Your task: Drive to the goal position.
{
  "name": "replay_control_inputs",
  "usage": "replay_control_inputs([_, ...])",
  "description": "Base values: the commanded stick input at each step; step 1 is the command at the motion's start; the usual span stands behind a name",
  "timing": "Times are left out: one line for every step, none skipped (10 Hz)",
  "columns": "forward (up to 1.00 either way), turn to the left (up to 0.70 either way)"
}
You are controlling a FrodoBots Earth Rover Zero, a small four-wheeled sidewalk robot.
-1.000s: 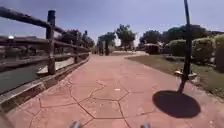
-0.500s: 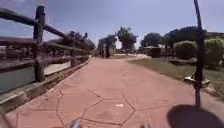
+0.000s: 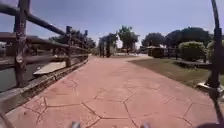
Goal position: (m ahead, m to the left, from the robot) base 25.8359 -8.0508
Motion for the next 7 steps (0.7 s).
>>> replay_control_inputs([0.85,0.00])
replay_control_inputs([0.85,0.00])
replay_control_inputs([0.85,0.00])
replay_control_inputs([0.85,0.00])
replay_control_inputs([0.85,0.00])
replay_control_inputs([0.85,0.00])
replay_control_inputs([0.85,0.00])
